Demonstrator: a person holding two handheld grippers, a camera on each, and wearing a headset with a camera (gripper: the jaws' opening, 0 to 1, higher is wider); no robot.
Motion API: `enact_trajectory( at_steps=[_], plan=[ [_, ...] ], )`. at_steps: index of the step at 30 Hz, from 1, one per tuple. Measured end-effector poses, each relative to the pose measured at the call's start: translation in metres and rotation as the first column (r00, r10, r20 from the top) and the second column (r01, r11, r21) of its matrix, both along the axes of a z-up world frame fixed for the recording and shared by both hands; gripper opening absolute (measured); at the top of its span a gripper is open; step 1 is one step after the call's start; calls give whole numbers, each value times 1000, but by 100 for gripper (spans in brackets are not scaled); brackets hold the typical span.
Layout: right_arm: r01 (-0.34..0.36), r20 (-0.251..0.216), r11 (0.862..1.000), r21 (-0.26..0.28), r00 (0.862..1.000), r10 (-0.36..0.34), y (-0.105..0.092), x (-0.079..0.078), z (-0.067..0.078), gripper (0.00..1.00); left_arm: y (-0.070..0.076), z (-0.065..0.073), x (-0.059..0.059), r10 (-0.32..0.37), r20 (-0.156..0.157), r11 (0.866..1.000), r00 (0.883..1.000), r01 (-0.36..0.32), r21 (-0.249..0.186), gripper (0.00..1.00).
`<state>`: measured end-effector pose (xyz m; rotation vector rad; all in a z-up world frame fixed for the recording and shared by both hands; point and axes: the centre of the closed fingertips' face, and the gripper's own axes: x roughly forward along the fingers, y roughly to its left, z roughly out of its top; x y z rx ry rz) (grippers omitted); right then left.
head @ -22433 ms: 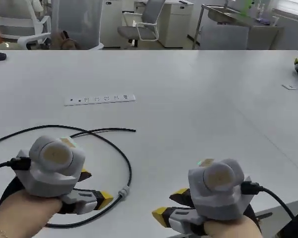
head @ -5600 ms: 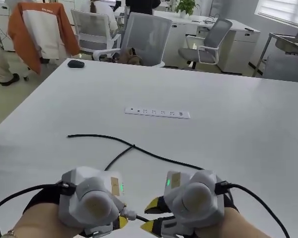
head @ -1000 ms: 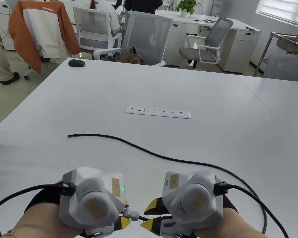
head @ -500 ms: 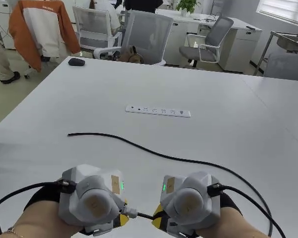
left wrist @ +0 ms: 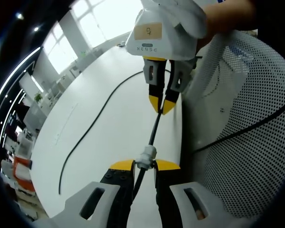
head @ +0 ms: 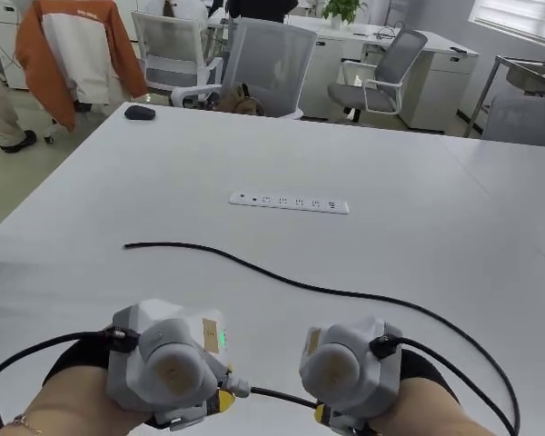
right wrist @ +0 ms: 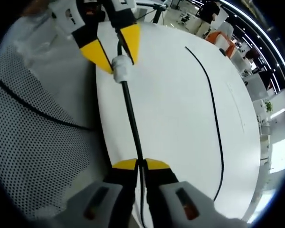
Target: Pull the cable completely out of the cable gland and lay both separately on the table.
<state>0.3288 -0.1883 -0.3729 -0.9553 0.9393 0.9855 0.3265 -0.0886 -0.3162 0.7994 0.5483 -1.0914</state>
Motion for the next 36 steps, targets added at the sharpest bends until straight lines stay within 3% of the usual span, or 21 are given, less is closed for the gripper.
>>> enact_trajectory(
  at_steps=[4, 7, 11, 13, 18, 23, 26, 32, 36],
  plan=[
    [33, -33, 999, -8, 999, -33, -6, -4, -2, 4, 0, 0, 0, 0, -1, 1000, 1000, 0, 0, 17],
    [21, -45, 1000, 8, 999, -21, -1, -9, -2, 14, 0, -1, 0, 0, -5, 1000, 1000, 0, 5, 17],
    [-48, -46, 995, 84, 998, 52, 21, -14, 3, 23, -1, -3, -2, -9, -8, 1000, 1000, 9, 10, 17],
    [-77, -40, 986, 146, 996, 84, 35, -16, 9, 25, -1, -3, -2, -11, -8, 1000, 1000, 11, 10, 17],
    [-141, 20, 941, 307, 990, 142, 66, -17, 34, 22, -2, -1, -1, -10, -3, 1000, 1000, 10, 2, 17],
    [-144, 58, 912, 384, 990, 132, 76, -13, 49, 15, -4, 0, -2, -22, 1, 1000, 1000, 22, -4, 17],
    [-135, 50, 910, 391, 991, 125, 75, -12, 49, 11, -4, -2, -1, -25, 2, 1000, 1000, 25, -1, 17],
    [-159, 39, 921, 355, 987, 155, 74, -17, 41, 7, -5, -2, 1, -28, 3, 1000, 1000, 28, -7, 17],
    [-173, 44, 937, 303, 985, 168, 68, -17, 36, 3, -4, -1, 2, -24, 6, 1000, 1000, 24, -7, 17]
  ],
)
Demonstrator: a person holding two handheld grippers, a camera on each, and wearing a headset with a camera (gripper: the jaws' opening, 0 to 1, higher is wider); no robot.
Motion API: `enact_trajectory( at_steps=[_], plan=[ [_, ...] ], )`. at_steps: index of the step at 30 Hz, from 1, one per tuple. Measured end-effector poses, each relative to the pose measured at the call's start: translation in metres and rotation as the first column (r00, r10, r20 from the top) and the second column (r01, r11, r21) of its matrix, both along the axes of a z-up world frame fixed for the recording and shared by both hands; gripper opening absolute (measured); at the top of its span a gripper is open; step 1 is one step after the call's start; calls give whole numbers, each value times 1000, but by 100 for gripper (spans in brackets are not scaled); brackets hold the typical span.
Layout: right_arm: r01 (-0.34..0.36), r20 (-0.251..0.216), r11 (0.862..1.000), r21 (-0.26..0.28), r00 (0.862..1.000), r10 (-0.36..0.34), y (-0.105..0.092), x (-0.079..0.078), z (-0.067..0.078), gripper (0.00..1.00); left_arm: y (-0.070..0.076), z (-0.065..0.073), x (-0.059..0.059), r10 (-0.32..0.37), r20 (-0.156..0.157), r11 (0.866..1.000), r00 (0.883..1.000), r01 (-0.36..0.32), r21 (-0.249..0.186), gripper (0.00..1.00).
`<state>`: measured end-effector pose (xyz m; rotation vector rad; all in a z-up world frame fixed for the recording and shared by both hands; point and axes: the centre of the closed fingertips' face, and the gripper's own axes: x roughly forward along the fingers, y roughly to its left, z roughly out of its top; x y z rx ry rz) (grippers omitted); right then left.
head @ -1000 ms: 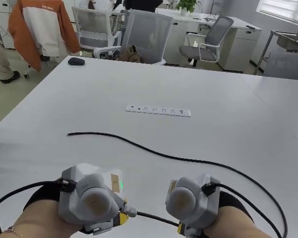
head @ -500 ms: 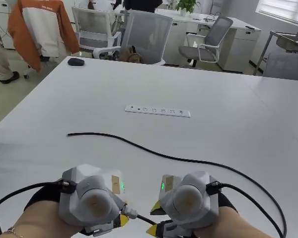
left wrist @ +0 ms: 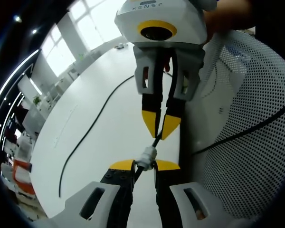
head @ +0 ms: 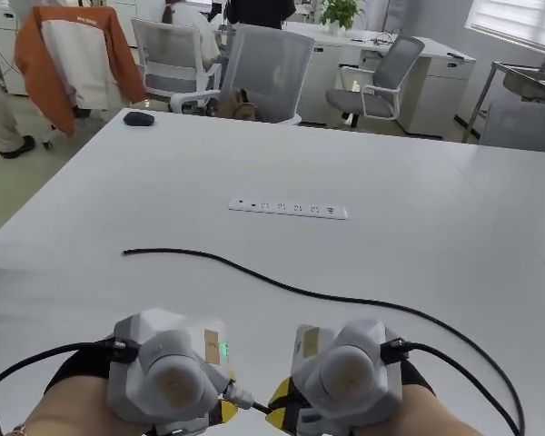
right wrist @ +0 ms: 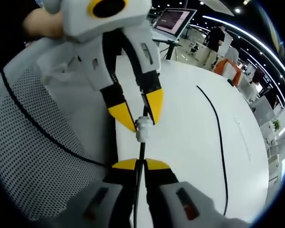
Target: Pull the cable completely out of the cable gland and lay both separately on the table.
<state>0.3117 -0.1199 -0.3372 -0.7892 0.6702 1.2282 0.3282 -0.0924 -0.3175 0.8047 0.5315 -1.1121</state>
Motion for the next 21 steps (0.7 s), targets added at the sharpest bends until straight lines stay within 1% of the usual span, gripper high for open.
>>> enact_trajectory(
  at_steps=[2, 4, 6, 9, 13, 15, 21],
  plan=[
    [1, 8, 999, -36, 1000, -1, -6, 1, -4, 3, 2, 1, 1, 10, 0, 1000, 1000, -10, -3, 17],
    [9, 10, 998, -60, 1000, -8, -10, 3, -7, 3, 2, 2, 2, 16, 3, 1000, 1000, -16, -3, 17],
    [11, 9, 998, -69, 1000, -10, -12, 3, -8, 3, 3, 2, 2, 17, 3, 1000, 1000, -17, -2, 17],
    [33, 3, 995, -99, 999, -33, -19, 6, -13, 3, 3, 2, 3, 18, 6, 1000, 1000, -18, -2, 17],
    [68, -11, 985, -160, 997, -70, -32, 7, -21, 3, 4, 2, 5, 27, 10, 1000, 1000, -27, -3, 17],
    [89, -21, 977, -194, 995, -95, -39, 8, -26, 3, 4, 3, 4, 28, 10, 1000, 1000, -28, -5, 17],
    [133, -38, 962, -238, 989, -146, -53, 9, -32, 3, 4, 4, 4, 31, 13, 1000, 999, -31, -6, 17]
  ],
)
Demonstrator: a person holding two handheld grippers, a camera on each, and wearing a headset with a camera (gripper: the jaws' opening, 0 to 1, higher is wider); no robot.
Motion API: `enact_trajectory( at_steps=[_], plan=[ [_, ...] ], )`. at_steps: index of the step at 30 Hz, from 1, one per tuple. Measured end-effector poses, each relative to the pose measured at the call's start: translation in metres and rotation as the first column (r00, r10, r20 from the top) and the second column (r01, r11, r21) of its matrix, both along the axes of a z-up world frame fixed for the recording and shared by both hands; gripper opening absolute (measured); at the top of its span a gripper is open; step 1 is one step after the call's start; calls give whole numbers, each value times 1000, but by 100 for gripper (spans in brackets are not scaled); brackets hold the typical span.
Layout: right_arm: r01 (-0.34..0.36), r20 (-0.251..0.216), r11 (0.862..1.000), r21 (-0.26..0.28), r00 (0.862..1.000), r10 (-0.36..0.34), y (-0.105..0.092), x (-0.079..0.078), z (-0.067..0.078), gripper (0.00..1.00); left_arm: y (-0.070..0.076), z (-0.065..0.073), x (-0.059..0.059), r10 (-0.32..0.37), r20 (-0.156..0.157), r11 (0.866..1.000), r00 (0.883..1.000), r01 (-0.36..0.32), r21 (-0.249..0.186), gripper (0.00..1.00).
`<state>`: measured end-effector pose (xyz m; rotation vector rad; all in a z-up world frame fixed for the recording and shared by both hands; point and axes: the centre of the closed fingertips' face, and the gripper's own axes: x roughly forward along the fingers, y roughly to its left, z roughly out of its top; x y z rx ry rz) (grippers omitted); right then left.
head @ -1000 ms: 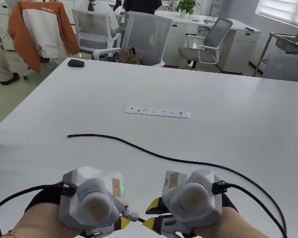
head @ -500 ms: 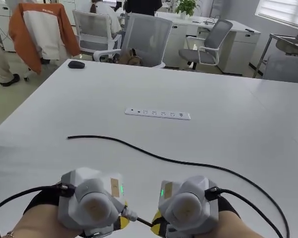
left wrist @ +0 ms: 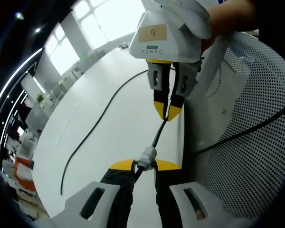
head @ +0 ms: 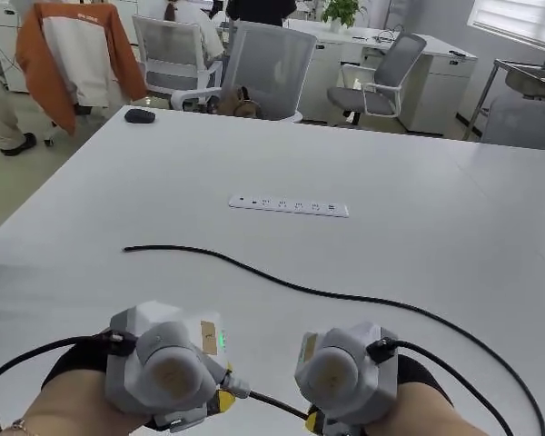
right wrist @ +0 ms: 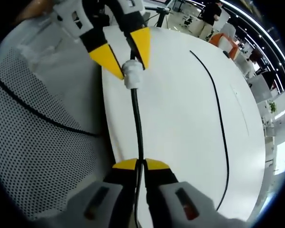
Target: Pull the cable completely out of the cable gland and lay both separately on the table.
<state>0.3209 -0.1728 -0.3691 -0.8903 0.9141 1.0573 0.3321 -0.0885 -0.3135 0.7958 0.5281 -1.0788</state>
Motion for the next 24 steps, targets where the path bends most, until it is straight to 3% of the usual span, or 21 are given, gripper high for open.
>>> enact_trajectory(
  at_steps=[6, 10, 15, 21, 24],
  plan=[
    [-2, -17, 1000, -10, 1000, 2, -2, -3, -2, 5, 0, -1, 0, -1, 1, 1000, 1000, 1, 4, 17],
    [7, -19, 993, 115, 1000, -5, 18, -2, 9, 19, -1, 0, -2, -6, 1, 1000, 1000, 6, 6, 17],
    [-38, 21, 966, 256, 999, 33, 44, -2, 30, 24, -2, 1, -1, -11, 4, 1000, 1000, 11, -5, 17],
    [-83, 50, 953, 293, 996, 71, 53, -4, 38, 19, -10, 4, -4, -43, 8, 998, 999, 43, -36, 17],
    [-89, 42, 951, 295, 996, 81, 52, -5, 37, 9, -10, 3, -3, -44, 10, 999, 999, 44, -32, 17]
  ],
)
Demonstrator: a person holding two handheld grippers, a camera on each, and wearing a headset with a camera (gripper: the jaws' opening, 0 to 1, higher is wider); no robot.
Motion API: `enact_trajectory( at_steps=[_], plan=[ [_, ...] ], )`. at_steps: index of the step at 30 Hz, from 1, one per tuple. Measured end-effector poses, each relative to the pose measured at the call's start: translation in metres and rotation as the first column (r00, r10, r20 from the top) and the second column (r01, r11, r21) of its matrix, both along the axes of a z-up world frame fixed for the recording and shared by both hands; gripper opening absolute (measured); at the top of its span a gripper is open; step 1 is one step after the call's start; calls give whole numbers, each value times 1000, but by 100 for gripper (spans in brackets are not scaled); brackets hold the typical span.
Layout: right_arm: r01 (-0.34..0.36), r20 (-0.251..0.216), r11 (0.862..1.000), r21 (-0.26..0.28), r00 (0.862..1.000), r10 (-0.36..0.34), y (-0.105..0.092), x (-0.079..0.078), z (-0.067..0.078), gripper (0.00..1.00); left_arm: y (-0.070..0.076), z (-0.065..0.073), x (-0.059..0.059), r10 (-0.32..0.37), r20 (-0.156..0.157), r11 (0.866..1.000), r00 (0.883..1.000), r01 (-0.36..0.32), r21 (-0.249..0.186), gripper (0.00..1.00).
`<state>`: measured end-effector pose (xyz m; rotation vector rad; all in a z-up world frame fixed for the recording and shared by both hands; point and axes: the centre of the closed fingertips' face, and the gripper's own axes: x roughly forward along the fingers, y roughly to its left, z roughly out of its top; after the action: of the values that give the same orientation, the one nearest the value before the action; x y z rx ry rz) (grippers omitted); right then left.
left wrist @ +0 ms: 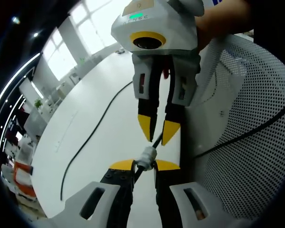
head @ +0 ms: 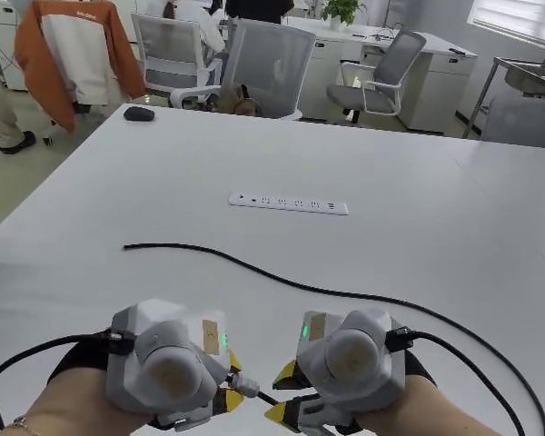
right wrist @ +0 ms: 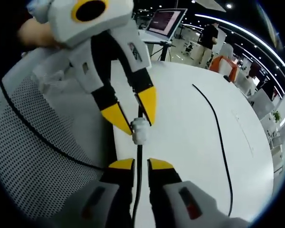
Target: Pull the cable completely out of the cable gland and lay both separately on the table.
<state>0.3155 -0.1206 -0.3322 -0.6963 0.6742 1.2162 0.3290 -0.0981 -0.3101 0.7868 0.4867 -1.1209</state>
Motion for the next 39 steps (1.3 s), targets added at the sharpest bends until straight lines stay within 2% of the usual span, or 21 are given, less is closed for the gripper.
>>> enact_trajectory(
  at_steps=[1, 4, 10, 12, 18, 21, 26, 33, 35, 36, 39],
  plan=[
    [-13, -8, 1000, -11, 1000, 13, -2, -3, -1, 4, 0, 1, 1, 1, 7, 1000, 1000, -1, -3, 17],
    [-7, 11, 1000, -26, 1000, 8, -3, 0, -4, 3, 0, 1, 2, 4, 4, 1000, 1000, -4, -8, 17],
    [4, 19, 998, -70, 1000, -3, -9, 3, -9, 3, 3, 2, 5, 22, 6, 1000, 1000, -22, -7, 17],
    [8, 22, 995, -102, 1000, -6, -14, 4, -12, 3, 5, 2, 5, 31, -3, 999, 1000, -31, -11, 17],
    [35, 16, 988, -148, 999, -33, -22, 6, -18, 3, 7, 3, 5, 44, 4, 999, 999, -44, -5, 17],
    [47, 21, 980, -194, 999, -43, -31, 8, -24, 3, 10, 6, 7, 62, 2, 998, 998, -62, -12, 17],
    [69, 7, 981, -180, 998, -69, -32, 8, -23, 3, 9, 8, 6, 62, 11, 998, 998, -61, -19, 17],
    [76, 2, 981, -181, 997, -77, -32, 8, -23, 3, 9, 9, 6, 67, 6, 997, 998, -67, -25, 17],
    [68, 21, 962, -264, 998, -65, -46, 10, -29, 3, 11, 10, 8, 81, 7, 996, 997, -81, -23, 17],
    [72, 22, 957, -280, 997, -68, -50, 9, -32, 3, 12, 10, 9, 88, 2, 996, 996, -88, -30, 17],
    [91, 9, 959, -269, 996, -92, -51, 10, -32, 3, 13, 9, 10, 95, 2, 995, 995, -95, -31, 17]
  ],
)
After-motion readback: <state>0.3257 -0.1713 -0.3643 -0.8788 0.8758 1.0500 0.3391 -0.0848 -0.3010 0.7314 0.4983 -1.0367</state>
